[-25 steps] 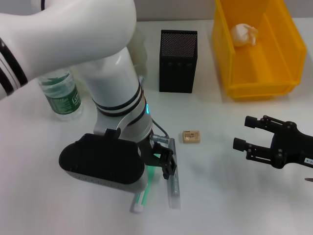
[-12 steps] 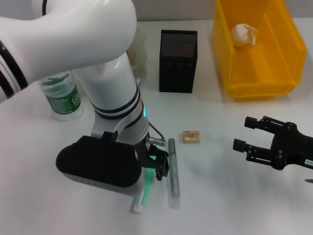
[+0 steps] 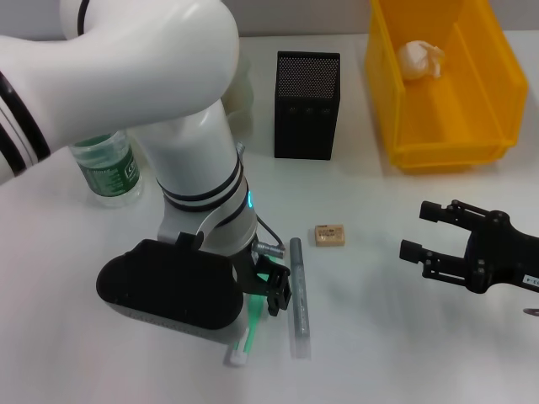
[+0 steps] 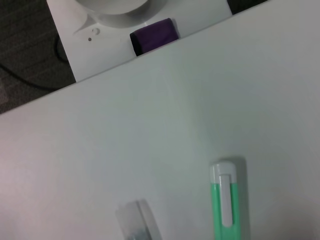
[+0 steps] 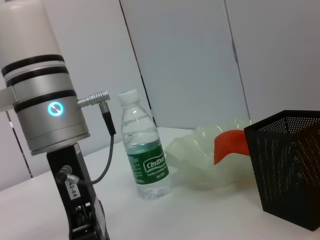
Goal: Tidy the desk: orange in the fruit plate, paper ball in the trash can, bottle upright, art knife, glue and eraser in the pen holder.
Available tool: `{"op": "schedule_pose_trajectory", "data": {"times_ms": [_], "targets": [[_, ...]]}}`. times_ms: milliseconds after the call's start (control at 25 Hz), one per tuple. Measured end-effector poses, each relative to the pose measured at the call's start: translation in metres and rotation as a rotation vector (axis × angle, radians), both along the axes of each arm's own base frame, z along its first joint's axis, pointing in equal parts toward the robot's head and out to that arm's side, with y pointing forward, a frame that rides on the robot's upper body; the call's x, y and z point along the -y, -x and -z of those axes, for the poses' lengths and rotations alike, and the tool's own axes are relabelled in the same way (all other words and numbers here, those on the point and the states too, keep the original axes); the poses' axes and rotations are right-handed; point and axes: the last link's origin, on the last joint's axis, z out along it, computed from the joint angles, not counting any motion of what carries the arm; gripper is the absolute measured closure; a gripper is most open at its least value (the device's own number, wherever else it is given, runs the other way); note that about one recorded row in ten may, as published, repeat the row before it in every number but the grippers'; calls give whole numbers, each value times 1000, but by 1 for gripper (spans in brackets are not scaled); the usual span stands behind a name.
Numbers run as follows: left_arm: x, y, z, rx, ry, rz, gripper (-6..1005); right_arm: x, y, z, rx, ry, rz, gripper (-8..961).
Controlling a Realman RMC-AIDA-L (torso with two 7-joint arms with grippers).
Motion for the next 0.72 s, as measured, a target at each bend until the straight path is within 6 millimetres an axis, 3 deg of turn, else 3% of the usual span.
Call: {"op": "schedule_pose_trajectory", "data": {"times_ms": [600,720], "targets": [[4,2,3,3,9,12,407,1,-1,0,4,-4,-7,178],[5,1,4,4,9,15,461,2,-1,0,4,-3,-6,178]]}}
